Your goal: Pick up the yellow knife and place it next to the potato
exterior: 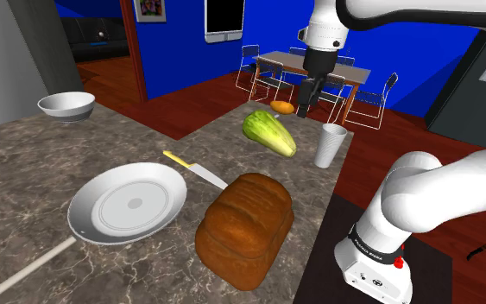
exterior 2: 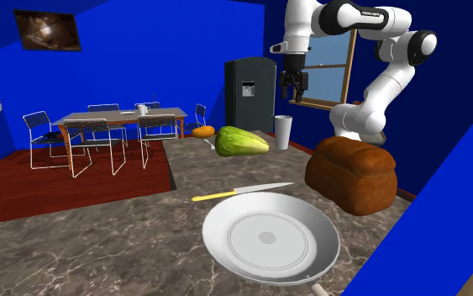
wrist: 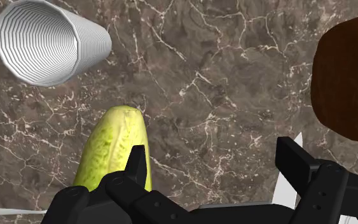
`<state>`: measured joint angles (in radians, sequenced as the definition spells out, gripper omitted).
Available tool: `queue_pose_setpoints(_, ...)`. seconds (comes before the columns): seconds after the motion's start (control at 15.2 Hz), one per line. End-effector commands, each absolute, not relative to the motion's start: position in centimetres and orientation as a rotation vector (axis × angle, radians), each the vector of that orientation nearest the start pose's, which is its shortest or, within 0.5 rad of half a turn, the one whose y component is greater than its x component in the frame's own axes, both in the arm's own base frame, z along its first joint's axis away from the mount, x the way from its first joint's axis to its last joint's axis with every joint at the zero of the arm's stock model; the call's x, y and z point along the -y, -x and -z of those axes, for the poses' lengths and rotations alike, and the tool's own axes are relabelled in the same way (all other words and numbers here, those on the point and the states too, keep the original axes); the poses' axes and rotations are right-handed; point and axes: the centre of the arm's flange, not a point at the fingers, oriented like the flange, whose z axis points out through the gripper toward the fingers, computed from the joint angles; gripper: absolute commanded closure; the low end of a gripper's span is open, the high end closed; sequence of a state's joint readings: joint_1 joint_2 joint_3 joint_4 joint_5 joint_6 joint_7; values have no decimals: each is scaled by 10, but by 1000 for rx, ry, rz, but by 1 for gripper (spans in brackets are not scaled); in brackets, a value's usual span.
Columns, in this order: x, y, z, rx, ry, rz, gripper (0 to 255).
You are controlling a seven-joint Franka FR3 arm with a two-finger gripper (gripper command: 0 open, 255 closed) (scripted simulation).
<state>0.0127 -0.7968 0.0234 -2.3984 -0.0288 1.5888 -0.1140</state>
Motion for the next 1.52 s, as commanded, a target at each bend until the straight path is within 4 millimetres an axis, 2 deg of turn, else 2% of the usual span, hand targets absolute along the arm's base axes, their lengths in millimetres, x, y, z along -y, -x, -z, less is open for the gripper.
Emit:
queue_pose_setpoints(0.0, -10, -305, -575, 229, 3178, -24, 0)
queue_pose_setpoints(1.45, -171, -527, -443, 382, 3188, -188, 0)
